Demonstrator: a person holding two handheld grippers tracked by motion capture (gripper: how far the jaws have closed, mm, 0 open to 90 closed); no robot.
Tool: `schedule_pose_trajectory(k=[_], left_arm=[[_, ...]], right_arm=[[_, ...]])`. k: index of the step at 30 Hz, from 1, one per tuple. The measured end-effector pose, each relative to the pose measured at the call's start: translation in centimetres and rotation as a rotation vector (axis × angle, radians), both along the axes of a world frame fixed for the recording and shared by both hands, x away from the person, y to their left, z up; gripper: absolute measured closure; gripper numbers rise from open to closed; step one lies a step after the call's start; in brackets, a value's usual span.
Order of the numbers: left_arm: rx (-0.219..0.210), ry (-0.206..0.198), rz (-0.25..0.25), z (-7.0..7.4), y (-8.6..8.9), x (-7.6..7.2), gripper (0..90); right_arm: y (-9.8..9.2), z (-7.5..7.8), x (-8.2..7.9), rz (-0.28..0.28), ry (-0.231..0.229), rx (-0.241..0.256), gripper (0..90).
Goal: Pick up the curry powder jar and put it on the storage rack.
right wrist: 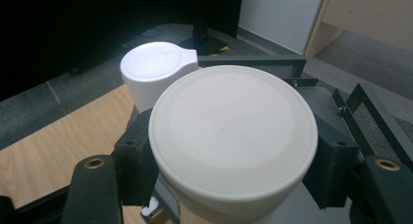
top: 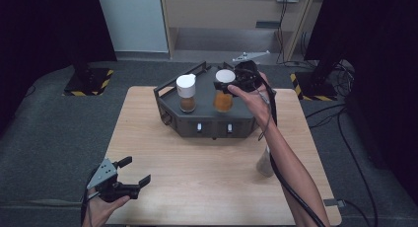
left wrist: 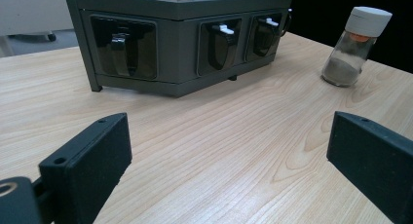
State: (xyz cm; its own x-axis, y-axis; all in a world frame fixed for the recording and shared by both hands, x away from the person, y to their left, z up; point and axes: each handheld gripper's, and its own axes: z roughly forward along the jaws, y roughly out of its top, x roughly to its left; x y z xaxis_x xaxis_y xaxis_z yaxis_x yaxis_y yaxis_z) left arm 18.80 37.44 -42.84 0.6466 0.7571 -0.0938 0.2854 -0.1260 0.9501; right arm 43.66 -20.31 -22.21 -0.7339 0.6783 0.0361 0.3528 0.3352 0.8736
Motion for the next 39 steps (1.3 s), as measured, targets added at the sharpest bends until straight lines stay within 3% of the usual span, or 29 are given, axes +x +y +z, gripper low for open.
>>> schedule_pose_trajectory(k=[21, 39], left_arm=[[0.002, 0.0, -0.003, 0.0, 0.0, 0.0, 1.5], [0.003, 0.0, -0.004, 0.0, 0.1, 0.0, 1.5]], right_arm=[[1.8, -2.0, 2.7, -0.052, 0.021, -0.023, 33.8], [2.7, -3.1, 3.7, -0.048, 0.037, -0.039, 33.8]])
